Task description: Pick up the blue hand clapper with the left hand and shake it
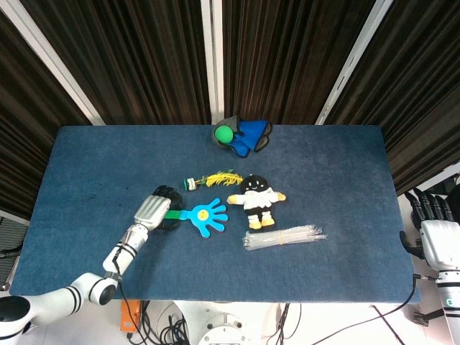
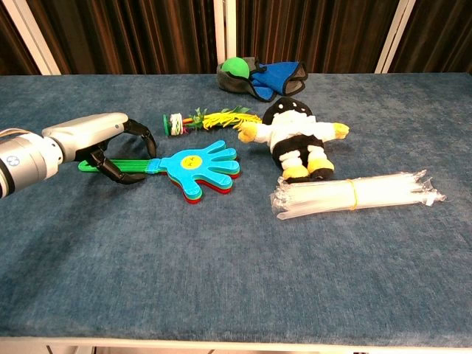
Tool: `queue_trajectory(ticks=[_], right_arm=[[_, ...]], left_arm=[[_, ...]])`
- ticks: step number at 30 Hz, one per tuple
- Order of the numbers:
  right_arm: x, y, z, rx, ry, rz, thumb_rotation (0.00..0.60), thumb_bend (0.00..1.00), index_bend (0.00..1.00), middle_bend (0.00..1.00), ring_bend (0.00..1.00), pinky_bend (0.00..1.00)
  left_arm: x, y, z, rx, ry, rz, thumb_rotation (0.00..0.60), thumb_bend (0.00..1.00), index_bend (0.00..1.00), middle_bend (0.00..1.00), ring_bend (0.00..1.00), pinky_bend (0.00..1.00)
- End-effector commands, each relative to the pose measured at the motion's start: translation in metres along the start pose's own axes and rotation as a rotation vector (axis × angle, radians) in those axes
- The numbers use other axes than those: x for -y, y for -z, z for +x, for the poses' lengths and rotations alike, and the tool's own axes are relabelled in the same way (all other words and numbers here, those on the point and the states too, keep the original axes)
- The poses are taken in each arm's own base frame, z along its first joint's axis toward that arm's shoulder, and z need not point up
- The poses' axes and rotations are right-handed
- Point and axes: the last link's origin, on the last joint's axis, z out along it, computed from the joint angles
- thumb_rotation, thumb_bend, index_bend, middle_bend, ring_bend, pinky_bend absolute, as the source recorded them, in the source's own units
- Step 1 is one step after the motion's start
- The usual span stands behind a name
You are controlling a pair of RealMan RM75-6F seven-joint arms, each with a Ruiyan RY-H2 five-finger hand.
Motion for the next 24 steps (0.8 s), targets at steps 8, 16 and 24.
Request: queue_trajectory(ticks=[8,16,24], right_arm=[[0.000,0.000,0.000,-0.001,-0.004,0.000,0.600,0.32,0.00,0.00,0.00,0.00],[0.000,0.000,0.000,0.000,-0.004,-0.002,0.600,0.32,0.00,0.00,0.00,0.00],[-0.001,0.000,0.000,0.001,-0.004,-0.003,0.600,0.32,0.00,0.00,0.00,0.00]], left_arm=[[-0.005,0.000,0.000,0.012,-0.060,-0.002,0.600,0.33,0.53,0.23,0.08,0.06],[-0.005,0.002,0.004,-0.015,-0.038,0.026,0.600,0.40,0.62,0.23,0.08,0.07],[0.002,0.010,0.019,-0.092,0.021,0.062,0.600,0.42,0.68,0.52,0.32,0.46]])
